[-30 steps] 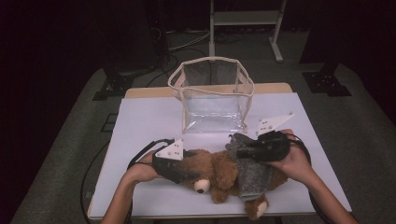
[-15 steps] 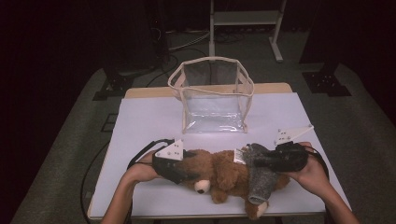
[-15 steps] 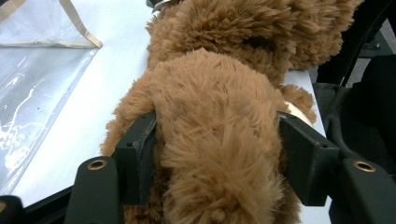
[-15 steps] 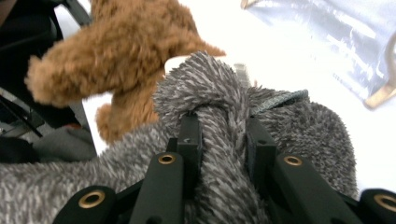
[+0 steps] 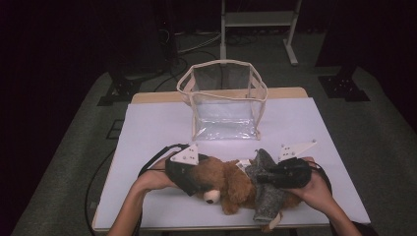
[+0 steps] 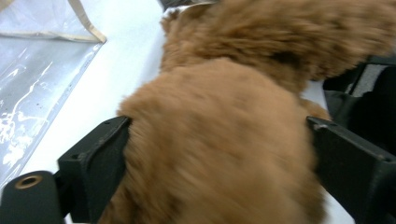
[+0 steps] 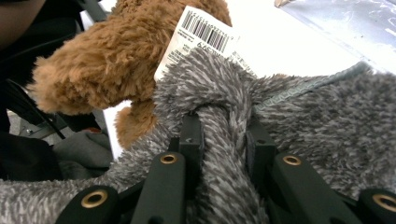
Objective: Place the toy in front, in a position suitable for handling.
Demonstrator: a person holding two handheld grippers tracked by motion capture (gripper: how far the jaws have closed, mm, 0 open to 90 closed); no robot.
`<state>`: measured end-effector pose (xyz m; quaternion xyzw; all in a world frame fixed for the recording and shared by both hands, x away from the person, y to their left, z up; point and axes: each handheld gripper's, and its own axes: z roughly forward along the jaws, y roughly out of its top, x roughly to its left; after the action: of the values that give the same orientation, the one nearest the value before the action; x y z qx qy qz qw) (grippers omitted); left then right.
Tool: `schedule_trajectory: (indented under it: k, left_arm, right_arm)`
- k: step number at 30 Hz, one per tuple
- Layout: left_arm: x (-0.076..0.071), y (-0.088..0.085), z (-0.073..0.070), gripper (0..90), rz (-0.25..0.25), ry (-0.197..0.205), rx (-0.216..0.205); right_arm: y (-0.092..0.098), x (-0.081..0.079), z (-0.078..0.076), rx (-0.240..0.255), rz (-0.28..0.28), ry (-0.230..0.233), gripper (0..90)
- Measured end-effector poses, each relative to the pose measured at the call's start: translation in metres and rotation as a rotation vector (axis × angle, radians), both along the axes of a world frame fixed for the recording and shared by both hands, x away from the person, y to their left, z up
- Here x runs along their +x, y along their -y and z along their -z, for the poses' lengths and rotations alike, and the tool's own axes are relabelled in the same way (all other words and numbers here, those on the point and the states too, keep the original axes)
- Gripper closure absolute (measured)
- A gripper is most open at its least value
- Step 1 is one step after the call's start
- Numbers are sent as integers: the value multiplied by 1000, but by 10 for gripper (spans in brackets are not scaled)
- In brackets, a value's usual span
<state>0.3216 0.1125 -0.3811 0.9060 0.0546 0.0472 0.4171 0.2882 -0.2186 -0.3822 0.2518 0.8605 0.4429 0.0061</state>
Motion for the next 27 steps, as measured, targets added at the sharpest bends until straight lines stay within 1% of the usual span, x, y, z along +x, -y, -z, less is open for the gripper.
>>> schedule_trajectory:
  k: [1, 2, 4, 5, 6, 7, 8, 9, 11, 12, 13, 14, 15, 16, 17, 19, 22, 23, 24, 26, 27]
  left_arm:
    - [2, 4, 1, 44, 1, -11, 3]
    - [3, 11, 3, 29, 4, -34, 14]
    - [8, 19, 4, 17, 26, -56, 41]
    - [10, 23, 4, 27, 37, -76, 58]
    - [11, 25, 4, 74, 51, -85, 86]
    - [11, 27, 3, 120, 53, -85, 97]
    - [13, 28, 2, 184, 48, -82, 107]
    - [14, 28, 0, 264, 48, -73, 110]
    - [16, 27, -3, 377, 46, -50, 107]
    - [18, 27, -5, 406, 38, -47, 104]
    - [21, 27, -8, 422, 20, -34, 90]
    - [26, 27, -12, 438, -3, -13, 75]
    - [29, 27, -14, 461, -12, 1, 73]
    - [32, 28, -15, 464, -17, 4, 67]
    - [35, 30, -16, 464, -19, 15, 67]
    - [38, 33, -18, 464, -26, 28, 55]
    - [45, 37, -25, 468, -31, 68, 42]
    - [48, 37, -27, 468, -32, 82, 51]
    - [51, 37, -28, 468, -43, 92, 51]
    - [58, 36, -32, 468, -52, 125, 67]
    - [62, 35, -34, 468, -71, 133, 63]
  right_arm:
    - [1, -2, 0, 0, 0, 3, 728]
    - [1, -3, 0, -3, 1, 5, 728]
    - [3, -4, 0, -3, 1, 6, 727]
    - [4, -4, 0, -2, -1, 9, 727]
    - [5, -3, 0, 2, 2, 5, 727]
    - [6, -2, 1, 8, 3, -3, 726]
    - [7, 0, 1, 19, 4, -8, 725]
    - [9, 2, 1, 24, 11, -13, 724]
    - [13, 8, 0, 43, 20, -27, 723]
    - [15, 12, -1, 51, 23, -34, 723]
    - [16, 17, -2, 61, 26, -42, 724]
    - [18, 23, -4, 68, 30, -52, 725]
    - [19, 31, -6, 67, 37, -59, 725]
    - [19, 36, -8, 70, 42, -60, 726]
    - [20, 41, -10, 68, 45, -62, 725]
    - [19, 50, -14, 58, 57, -52, 726]
    - [16, 63, -20, 55, 57, -47, 726]
    - [14, 68, -23, 51, 54, -41, 726]
    - [11, 73, -25, 51, 49, -38, 726]
    - [8, 82, -30, 46, 43, -29, 726]
    - [6, 87, -32, 46, 42, -29, 726]
